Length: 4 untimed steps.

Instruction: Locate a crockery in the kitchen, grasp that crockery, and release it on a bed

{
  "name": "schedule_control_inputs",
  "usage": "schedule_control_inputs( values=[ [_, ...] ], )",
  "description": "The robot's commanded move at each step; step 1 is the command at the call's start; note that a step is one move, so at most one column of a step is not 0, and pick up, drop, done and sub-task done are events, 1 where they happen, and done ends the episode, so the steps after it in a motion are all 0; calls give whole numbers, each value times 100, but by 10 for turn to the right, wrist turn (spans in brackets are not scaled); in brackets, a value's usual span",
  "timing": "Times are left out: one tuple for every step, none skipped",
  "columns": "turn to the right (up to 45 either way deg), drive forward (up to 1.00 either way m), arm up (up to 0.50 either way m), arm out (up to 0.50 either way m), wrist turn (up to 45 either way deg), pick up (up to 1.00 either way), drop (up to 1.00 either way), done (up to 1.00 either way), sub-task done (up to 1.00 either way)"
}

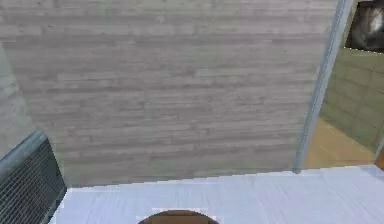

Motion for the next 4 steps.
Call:
schedule_control_inputs(
  values=[
    [-450,0,0,0,0,0,0,0,0],
    [-450,0,0,0,0,0,0,0,0],
    [-60,0,0,0,0,0,0,0,0],
    [0,50,0,0,0,0,0,0,0]
  ],
)
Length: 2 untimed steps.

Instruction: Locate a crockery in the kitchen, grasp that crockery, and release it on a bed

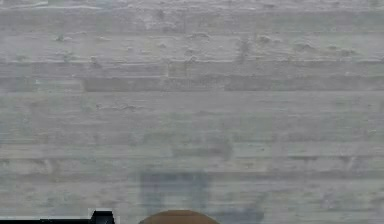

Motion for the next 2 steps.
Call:
schedule_control_inputs(
  values=[
    [-420,0,0,0,0,0,0,0,0],
    [450,0,0,0,0,0,0,0,0]
  ],
)
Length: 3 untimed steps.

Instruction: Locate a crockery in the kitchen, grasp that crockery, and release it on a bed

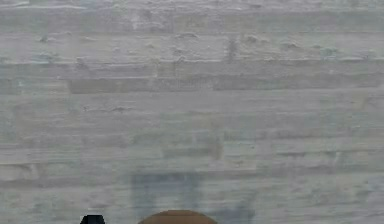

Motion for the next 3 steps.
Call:
schedule_control_inputs(
  values=[
    [30,0,0,0,0,0,0,0,0],
    [-450,0,0,0,0,0,0,0,0],
    [-120,0,0,0,0,0,0,0,0]
  ],
)
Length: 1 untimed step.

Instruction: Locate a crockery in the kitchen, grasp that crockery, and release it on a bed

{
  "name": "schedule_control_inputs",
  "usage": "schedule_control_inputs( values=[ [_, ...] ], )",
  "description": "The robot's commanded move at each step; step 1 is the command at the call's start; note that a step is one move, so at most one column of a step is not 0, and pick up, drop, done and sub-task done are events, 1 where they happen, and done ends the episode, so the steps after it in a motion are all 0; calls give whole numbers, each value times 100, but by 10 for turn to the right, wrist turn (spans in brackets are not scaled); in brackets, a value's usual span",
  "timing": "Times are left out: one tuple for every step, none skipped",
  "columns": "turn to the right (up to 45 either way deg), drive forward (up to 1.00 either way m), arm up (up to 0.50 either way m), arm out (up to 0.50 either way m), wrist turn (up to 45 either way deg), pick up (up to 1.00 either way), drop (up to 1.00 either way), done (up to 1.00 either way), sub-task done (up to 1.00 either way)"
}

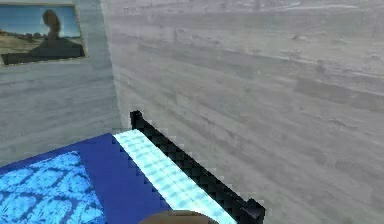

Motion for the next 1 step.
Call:
schedule_control_inputs(
  values=[
    [450,0,0,0,0,0,0,0,0]
  ],
)
